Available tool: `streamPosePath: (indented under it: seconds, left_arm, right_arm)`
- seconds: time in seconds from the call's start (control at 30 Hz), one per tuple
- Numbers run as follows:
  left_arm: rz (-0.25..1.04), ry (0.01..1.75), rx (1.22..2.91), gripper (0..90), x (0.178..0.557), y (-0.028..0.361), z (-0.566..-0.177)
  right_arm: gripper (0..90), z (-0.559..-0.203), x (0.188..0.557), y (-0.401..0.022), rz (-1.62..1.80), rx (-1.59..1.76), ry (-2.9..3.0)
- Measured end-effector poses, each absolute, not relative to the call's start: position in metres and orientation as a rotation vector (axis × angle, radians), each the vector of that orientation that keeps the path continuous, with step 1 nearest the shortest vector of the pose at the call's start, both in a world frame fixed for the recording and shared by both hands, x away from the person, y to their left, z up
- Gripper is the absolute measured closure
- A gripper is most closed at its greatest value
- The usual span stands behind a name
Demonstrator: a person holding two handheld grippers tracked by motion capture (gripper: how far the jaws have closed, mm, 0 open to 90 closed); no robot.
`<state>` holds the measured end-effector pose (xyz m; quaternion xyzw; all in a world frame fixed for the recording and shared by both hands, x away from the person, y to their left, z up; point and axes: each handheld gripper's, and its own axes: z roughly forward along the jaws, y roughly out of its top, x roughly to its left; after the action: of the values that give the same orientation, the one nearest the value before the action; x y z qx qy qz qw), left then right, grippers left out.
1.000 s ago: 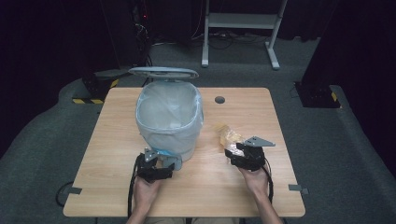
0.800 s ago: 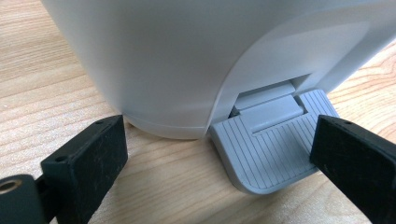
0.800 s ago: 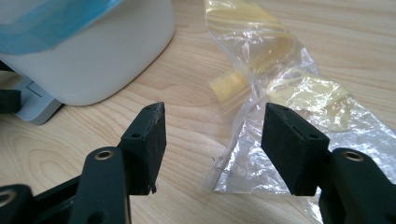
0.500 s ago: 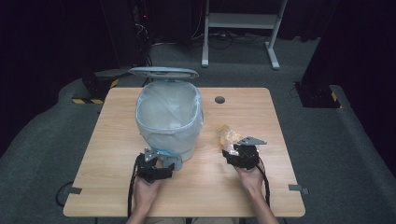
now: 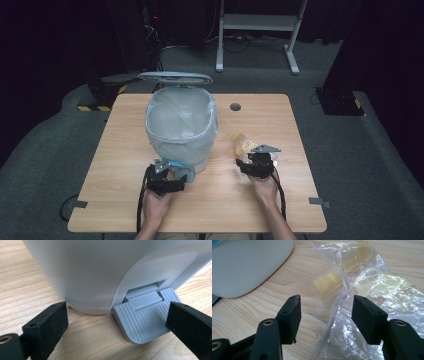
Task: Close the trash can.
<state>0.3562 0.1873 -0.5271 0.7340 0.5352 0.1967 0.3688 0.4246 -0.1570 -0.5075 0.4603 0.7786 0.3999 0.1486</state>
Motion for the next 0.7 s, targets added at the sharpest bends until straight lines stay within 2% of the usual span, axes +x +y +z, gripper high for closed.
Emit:
streamPosePath:
  seconds: [0.3, 0.7]
  left_arm:
    - [0.515, 1.37, 1.886, 4.5, 0.357, 0.188, -0.527]
    - [0.518, 1.368, 1.886, 4.5, 0.356, 0.188, -0.527]
  right_arm:
    - [39.8, -0.503, 0.435, -0.149, 1.138, 1.311, 2.243]
    - [41.8, -0.518, 0.449, -0.148, 1.101, 1.361, 2.269]
